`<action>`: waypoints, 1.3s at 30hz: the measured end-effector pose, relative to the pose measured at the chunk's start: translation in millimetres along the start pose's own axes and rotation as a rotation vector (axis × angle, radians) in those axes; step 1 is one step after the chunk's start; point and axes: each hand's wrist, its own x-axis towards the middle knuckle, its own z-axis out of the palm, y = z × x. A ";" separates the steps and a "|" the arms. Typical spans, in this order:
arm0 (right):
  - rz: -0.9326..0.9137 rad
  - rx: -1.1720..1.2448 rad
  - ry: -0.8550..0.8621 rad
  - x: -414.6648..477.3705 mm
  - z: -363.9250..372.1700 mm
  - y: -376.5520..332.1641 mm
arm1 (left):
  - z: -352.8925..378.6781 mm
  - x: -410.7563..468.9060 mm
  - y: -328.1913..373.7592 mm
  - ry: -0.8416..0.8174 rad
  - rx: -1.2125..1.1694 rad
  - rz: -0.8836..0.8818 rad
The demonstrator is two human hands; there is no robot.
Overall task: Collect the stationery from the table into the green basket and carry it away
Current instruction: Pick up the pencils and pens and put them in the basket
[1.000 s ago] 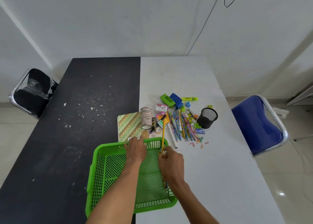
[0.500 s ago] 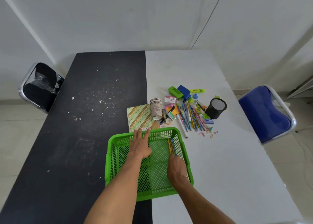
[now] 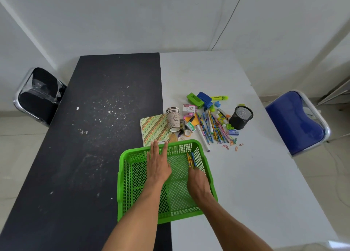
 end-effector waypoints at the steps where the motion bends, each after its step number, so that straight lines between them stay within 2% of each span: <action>1: -0.005 0.027 0.032 1.5 -2.9 -0.1 | 2.5 -2.5 3.1 0.060 -0.016 0.015; 4: -0.069 0.142 0.171 11.3 -15.9 -1.2 | 10.6 -10.8 16.7 0.187 -0.061 0.056; 7: -0.105 0.271 0.313 26.1 -38.8 5.2 | 21.5 -14.7 36.5 0.323 -0.221 0.070; 8: -0.099 0.310 0.358 32.0 -46.7 9.5 | 24.6 -15.6 42.5 0.322 -0.268 0.066; 12: -0.024 0.408 0.434 57.9 -73.2 38.4 | 29.3 -16.5 64.8 0.093 -0.328 0.028; 16: 0.119 0.340 0.308 88.8 -78.3 83.2 | 40.4 -10.3 76.7 -0.091 -0.309 -0.010; 21: 0.202 0.262 0.112 124.3 -79.3 131.5 | 52.9 0.8 90.0 -0.115 -0.343 -0.123; 32: 0.243 0.275 0.038 184.9 -76.6 161.7 | 57.2 24.8 100.8 -0.156 -0.468 -0.378; 39: 0.282 0.193 0.014 184.1 -78.1 157.8 | 53.4 28.7 99.0 -0.164 -0.535 -0.435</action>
